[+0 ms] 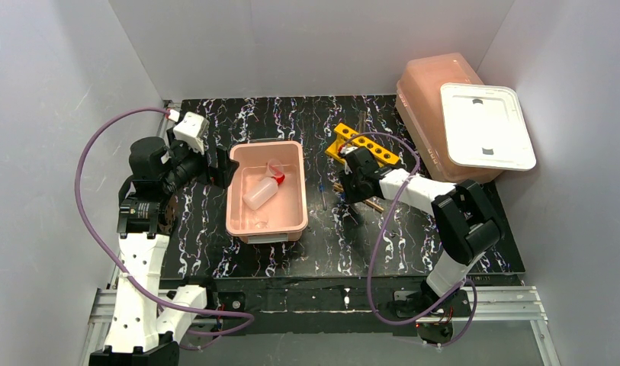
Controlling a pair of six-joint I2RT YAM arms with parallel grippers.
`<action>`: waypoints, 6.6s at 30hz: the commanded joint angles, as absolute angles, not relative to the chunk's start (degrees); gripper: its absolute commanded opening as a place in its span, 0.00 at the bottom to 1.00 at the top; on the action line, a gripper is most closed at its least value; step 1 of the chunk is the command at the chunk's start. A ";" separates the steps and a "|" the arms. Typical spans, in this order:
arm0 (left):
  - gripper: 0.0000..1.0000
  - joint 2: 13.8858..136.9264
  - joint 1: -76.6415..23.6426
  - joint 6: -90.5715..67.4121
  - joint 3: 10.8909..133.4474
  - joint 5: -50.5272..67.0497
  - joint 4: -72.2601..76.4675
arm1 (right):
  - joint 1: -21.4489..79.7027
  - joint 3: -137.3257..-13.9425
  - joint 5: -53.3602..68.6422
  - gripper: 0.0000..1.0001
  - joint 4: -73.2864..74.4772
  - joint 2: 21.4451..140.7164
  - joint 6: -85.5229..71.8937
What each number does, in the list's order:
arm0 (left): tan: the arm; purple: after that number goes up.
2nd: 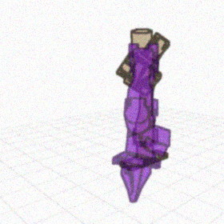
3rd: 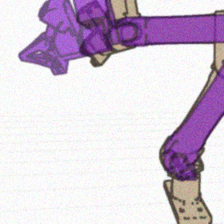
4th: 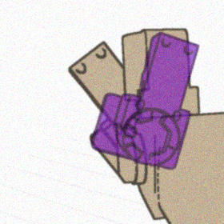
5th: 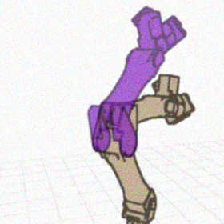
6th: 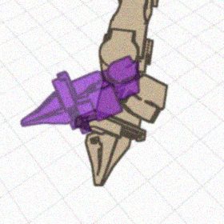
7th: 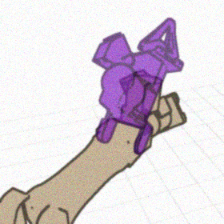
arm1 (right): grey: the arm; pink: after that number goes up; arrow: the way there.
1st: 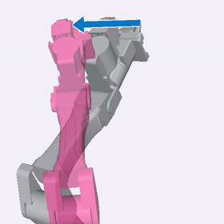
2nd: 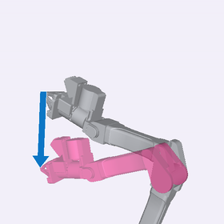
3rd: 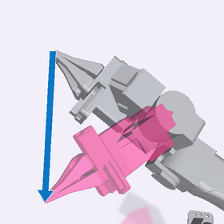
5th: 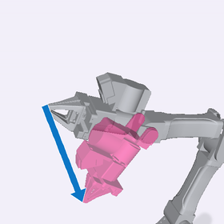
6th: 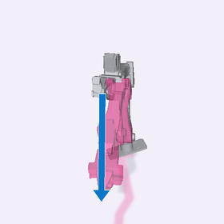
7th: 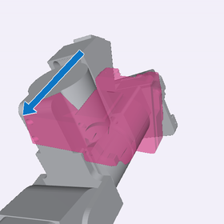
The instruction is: Organize the chemistry lab equipment
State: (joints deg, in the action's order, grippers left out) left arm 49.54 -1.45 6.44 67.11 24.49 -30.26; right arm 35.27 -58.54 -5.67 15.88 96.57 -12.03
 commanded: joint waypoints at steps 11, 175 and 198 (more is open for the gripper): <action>0.98 48.30 -1.28 7.28 66.43 25.14 -31.03 | 36.43 -55.21 -4.05 0.21 13.33 97.60 -14.19; 0.98 48.17 -1.25 5.05 66.48 21.98 -31.15 | 54.97 -98.57 -8.91 0.43 35.52 100.89 -12.53; 0.98 47.64 -1.27 4.83 66.10 22.44 -31.11 | 32.04 -59.72 -2.72 0.60 20.06 85.80 -8.83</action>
State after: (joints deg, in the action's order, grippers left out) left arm 48.53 -1.45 5.08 66.04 21.80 -30.70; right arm 33.28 -60.55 -3.95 26.35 84.51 -10.02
